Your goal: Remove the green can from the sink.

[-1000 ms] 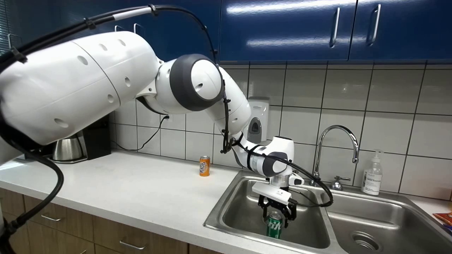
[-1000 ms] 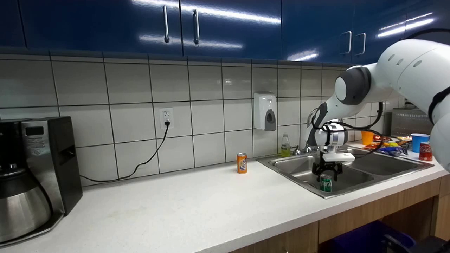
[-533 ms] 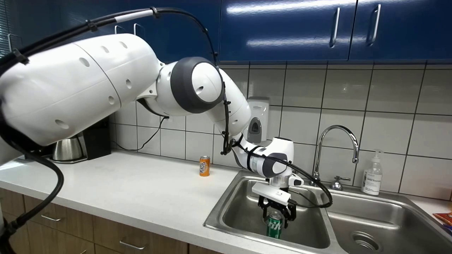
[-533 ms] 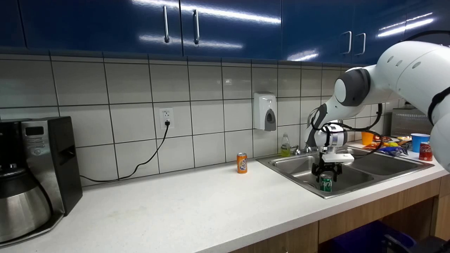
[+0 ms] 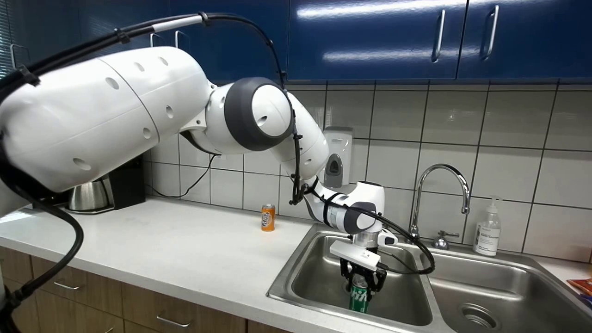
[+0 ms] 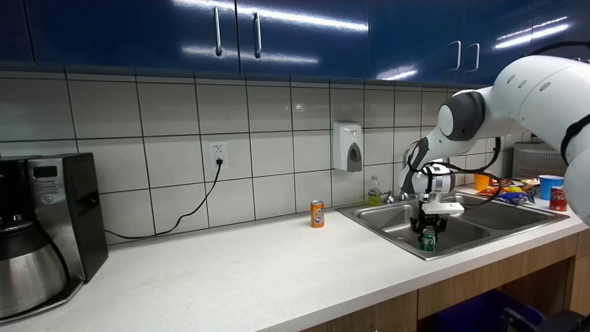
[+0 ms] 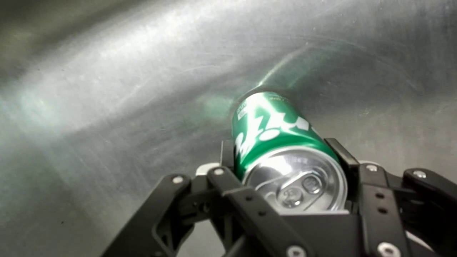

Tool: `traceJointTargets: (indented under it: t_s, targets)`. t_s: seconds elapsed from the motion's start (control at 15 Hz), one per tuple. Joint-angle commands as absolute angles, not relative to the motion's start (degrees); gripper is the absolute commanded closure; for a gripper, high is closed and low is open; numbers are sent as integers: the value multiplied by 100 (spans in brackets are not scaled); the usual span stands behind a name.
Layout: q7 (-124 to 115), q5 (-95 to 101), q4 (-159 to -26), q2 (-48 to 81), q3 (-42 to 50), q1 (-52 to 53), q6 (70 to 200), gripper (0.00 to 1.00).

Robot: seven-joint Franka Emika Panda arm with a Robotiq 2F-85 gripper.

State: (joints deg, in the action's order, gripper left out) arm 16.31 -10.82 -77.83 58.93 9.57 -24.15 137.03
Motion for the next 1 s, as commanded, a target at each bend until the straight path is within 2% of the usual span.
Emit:
traceJointTargets:
  t_s: [0.0,0.93]
  targets:
    - [1444,-885,-7728,5889,858,-2482,13743,62]
    - [1567,-930,-8597,4787,720,-2382,13740,62]
